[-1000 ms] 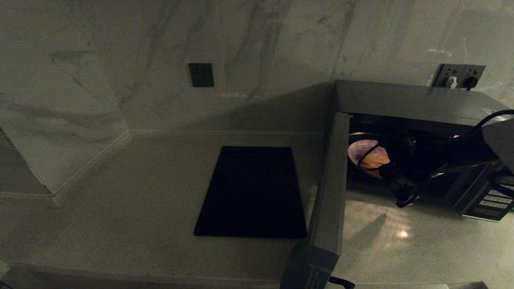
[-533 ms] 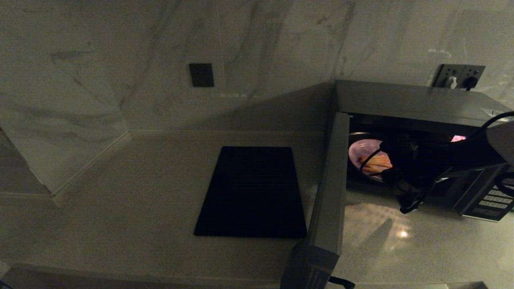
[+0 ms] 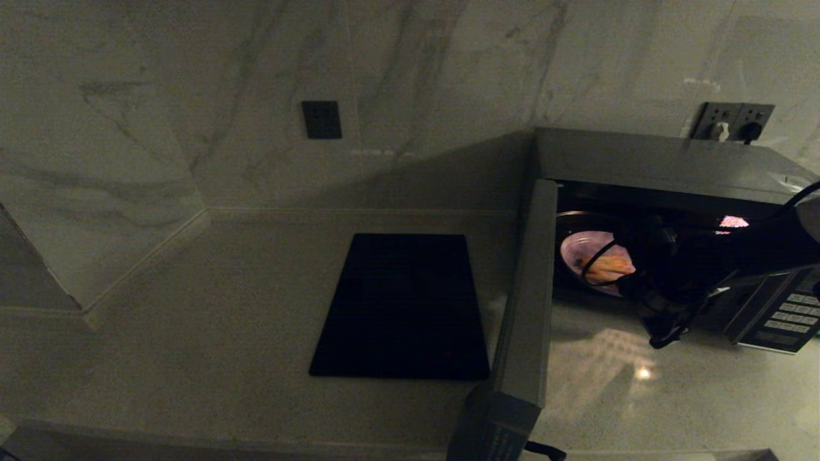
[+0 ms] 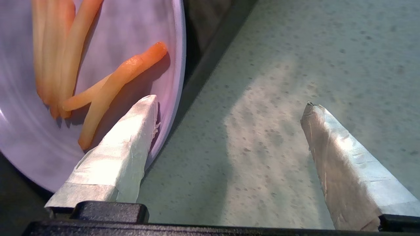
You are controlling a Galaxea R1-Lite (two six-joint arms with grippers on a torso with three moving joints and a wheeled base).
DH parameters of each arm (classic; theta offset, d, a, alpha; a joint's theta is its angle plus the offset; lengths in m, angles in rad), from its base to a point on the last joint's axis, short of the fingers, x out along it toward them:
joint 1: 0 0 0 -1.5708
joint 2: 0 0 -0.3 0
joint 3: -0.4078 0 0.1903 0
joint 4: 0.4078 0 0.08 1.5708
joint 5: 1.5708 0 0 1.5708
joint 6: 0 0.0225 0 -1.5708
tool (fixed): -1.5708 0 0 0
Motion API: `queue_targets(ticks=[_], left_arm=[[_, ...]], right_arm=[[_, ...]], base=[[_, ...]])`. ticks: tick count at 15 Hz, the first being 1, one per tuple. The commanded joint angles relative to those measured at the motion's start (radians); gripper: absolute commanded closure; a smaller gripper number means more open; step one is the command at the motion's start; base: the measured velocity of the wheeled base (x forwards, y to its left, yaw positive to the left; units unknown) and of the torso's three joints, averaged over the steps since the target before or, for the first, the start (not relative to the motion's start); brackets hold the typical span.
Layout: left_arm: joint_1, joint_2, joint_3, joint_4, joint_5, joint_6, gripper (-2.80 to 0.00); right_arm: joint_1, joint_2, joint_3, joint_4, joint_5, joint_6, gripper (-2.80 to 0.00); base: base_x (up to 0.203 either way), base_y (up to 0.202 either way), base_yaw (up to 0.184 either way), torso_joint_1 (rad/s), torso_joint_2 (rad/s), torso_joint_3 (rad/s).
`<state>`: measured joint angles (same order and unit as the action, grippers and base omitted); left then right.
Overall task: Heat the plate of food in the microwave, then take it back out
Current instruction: Take the plate out of the microwave
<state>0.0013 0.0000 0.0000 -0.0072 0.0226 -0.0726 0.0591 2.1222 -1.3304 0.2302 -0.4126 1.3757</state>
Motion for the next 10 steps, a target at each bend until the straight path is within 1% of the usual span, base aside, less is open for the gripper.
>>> queue_targets(ticks=[1, 3, 4, 6, 10], left_arm=[[0.0, 0.0, 0.0, 0.0, 0.0, -0.001, 0.0], [0.0, 0.001, 0.0, 0.0, 0.0, -0.001, 0.0], [0.0, 0.001, 0.0, 0.0, 0.0, -0.001, 0.0], [0.0, 0.0, 0.0, 0.0, 0.0, -0.001, 0.0], [0.0, 0.0, 0.0, 0.0, 0.0, -0.001, 0.0]], right_arm=[[0.0, -0.013, 0.014, -0.002, -0.004, 0.01, -2.8], [-0.001, -0.013, 0.014, -0.005, -0.02, 0.002, -2.8], [-0.003, -0.014, 0.009, -0.006, -0.023, -0.017, -2.8], [-0.021, -0.015, -0.01, -0.012, -0.022, -0.053, -2.8], [-0.025, -0.013, -0.043, -0.014, -0.014, -0.087, -2.8]], base=[[0.0, 0.0, 0.0, 0.0, 0.0, 0.0], [0.0, 0.0, 0.0, 0.0, 0.0, 0.0], [0.0, 0.0, 0.0, 0.0, 0.0, 0.0], [0.0, 0.0, 0.0, 0.0, 0.0, 0.0], [0.0, 0.0, 0.0, 0.0, 0.0, 0.0]])
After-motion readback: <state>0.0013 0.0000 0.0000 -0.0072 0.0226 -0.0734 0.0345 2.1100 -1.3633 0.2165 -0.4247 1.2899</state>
